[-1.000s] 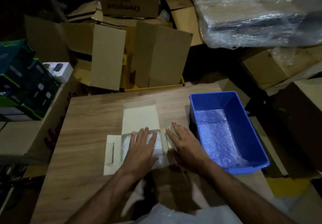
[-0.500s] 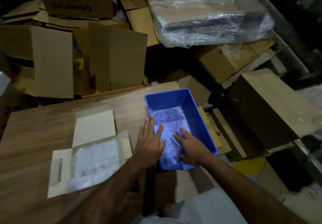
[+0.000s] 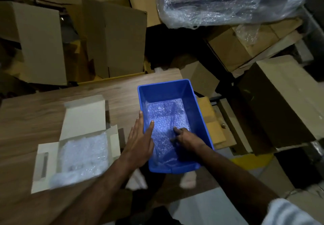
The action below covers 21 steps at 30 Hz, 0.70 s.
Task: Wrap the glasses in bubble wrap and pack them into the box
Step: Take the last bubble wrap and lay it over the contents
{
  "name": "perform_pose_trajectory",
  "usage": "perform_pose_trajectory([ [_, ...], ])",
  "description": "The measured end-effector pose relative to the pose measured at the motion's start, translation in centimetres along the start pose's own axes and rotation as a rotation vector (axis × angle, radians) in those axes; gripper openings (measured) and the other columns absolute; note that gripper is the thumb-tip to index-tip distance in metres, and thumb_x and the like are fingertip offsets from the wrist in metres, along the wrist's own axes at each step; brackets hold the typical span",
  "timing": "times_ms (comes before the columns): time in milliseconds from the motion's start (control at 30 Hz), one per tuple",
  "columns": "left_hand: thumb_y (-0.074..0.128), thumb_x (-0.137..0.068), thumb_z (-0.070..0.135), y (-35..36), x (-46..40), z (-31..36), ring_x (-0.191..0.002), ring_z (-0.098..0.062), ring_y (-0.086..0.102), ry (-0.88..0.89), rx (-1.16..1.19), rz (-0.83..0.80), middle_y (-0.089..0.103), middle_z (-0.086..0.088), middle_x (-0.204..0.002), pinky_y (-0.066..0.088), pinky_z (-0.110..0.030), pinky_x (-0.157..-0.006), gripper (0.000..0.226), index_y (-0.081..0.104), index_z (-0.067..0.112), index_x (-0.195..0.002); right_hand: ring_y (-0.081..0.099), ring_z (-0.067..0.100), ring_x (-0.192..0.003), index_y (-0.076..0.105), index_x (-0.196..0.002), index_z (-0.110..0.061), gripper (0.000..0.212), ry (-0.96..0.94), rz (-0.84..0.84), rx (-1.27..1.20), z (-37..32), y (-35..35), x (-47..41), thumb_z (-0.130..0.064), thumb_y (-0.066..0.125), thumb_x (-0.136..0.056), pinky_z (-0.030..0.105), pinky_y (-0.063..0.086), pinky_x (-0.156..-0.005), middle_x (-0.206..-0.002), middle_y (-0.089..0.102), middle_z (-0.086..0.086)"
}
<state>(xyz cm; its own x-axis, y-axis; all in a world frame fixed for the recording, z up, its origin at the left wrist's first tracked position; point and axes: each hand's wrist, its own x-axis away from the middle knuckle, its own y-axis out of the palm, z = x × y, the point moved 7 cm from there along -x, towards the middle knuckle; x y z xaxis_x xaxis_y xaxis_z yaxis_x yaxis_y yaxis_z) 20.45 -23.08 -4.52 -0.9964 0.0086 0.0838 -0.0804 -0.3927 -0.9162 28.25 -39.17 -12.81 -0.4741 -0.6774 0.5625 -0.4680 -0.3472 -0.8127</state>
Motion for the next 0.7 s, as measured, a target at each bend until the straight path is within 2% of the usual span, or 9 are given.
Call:
perform_pose_trajectory([
  [100, 0.045, -0.094, 0.021, -0.1, -0.1, 0.1, -0.153, -0.031, -0.021, -0.006, 0.014, 0.002, -0.018, -0.024, -0.165, 0.007, -0.046, -0.124, 0.071, 0.022, 0.014, -0.160, 0.052, 0.036, -0.124, 0.063, -0.131, -0.017, 0.033, 0.028, 0.049, -0.040, 0.2, 0.5, -0.7, -0.024, 0.053, -0.100, 0.038, 0.049, -0.096, -0.144, 0.047, 0.009],
  [167, 0.042, -0.093, 0.023, -0.2, 0.0, 0.2, -0.154, -0.032, -0.020, -0.006, 0.012, -0.004, -0.018, -0.025, -0.165, 0.008, -0.047, -0.125, 0.071, 0.022, 0.014, -0.160, 0.056, 0.034, -0.119, 0.065, -0.122, -0.015, 0.028, 0.062, 0.064, -0.105, 0.1, 0.2, -0.8, -0.026, 0.052, -0.100, 0.040, 0.051, -0.087, -0.137, 0.053, 0.009],
  [200, 0.041, -0.093, 0.024, -0.3, 0.0, 0.2, -0.154, -0.031, -0.021, -0.009, 0.008, -0.009, -0.018, -0.024, -0.165, 0.007, -0.046, -0.125, 0.072, 0.021, 0.014, -0.161, 0.055, 0.033, -0.120, 0.065, -0.120, -0.014, 0.027, 0.052, 0.091, -0.105, 0.0, -0.2, -0.6, -0.025, 0.051, -0.100, 0.040, 0.051, -0.087, -0.137, 0.054, 0.009],
  [300, 0.042, -0.094, 0.026, -0.4, 0.2, 0.2, -0.153, -0.030, -0.021, -0.017, 0.010, -0.006, -0.020, -0.022, -0.165, 0.003, -0.044, -0.124, 0.071, 0.019, 0.016, -0.161, 0.053, 0.031, -0.127, 0.062, -0.127, -0.010, 0.032, 0.054, 0.258, -0.132, -0.4, -2.1, 1.1, -0.023, 0.050, -0.100, 0.040, 0.048, -0.095, -0.141, 0.053, 0.010],
  [400, 0.050, -0.095, 0.032, -0.5, 0.3, 0.1, -0.151, -0.028, -0.025, -0.005, 0.008, -0.020, -0.025, -0.019, -0.164, -0.003, -0.044, -0.123, 0.076, 0.015, 0.020, -0.162, 0.059, 0.032, -0.113, 0.058, -0.109, -0.015, 0.018, 0.092, 0.470, -0.302, 0.0, -4.2, 3.3, -0.023, 0.054, -0.094, 0.045, 0.054, -0.082, -0.122, 0.059, 0.009],
  [467, 0.056, -0.088, 0.043, -0.9, 0.5, -0.1, -0.150, -0.029, -0.030, 0.003, 0.003, -0.040, -0.030, -0.015, -0.163, -0.008, -0.044, -0.123, 0.090, 0.008, 0.026, -0.162, 0.060, 0.029, -0.105, 0.054, -0.103, -0.018, 0.008, 0.104, 0.581, -0.433, -0.4, -6.1, 5.1, -0.023, 0.051, -0.097, 0.043, 0.053, -0.080, -0.112, 0.061, 0.006],
  [533, 0.062, -0.078, 0.054, -1.5, 0.7, -0.3, -0.149, -0.029, -0.034, 0.021, 0.015, -0.052, -0.034, -0.012, -0.162, -0.012, -0.043, -0.123, 0.107, -0.002, 0.033, -0.161, 0.059, 0.025, -0.111, 0.055, -0.107, -0.019, 0.012, 0.120, 0.682, -0.497, -0.9, -7.9, 7.0, -0.027, 0.047, -0.103, 0.038, 0.050, -0.085, -0.118, 0.063, 0.006],
  [600, 0.071, -0.069, 0.063, -1.8, 0.7, -0.3, -0.149, -0.027, -0.035, 0.037, 0.040, -0.046, -0.035, -0.010, -0.162, -0.014, -0.041, -0.120, 0.124, -0.009, 0.038, -0.160, 0.056, 0.022, -0.122, 0.058, -0.123, -0.016, 0.024, 0.111, 0.765, -0.545, -1.6, -9.6, 8.6, -0.029, 0.050, -0.104, 0.037, 0.048, -0.095, -0.134, 0.062, 0.008],
  [700, 0.067, -0.065, 0.082, -1.9, -0.3, 0.6, -0.152, -0.028, -0.027, 0.078, 0.120, -0.031, -0.029, -0.009, -0.165, -0.006, -0.045, -0.124, 0.128, -0.003, 0.036, -0.161, 0.056, 0.017, -0.126, 0.052, -0.142, -0.013, 0.042, 0.096, 0.837, -0.612, -3.5, -12.2, 10.5, -0.032, 0.052, -0.104, 0.032, 0.045, -0.103, -0.145, 0.057, 0.004],
])
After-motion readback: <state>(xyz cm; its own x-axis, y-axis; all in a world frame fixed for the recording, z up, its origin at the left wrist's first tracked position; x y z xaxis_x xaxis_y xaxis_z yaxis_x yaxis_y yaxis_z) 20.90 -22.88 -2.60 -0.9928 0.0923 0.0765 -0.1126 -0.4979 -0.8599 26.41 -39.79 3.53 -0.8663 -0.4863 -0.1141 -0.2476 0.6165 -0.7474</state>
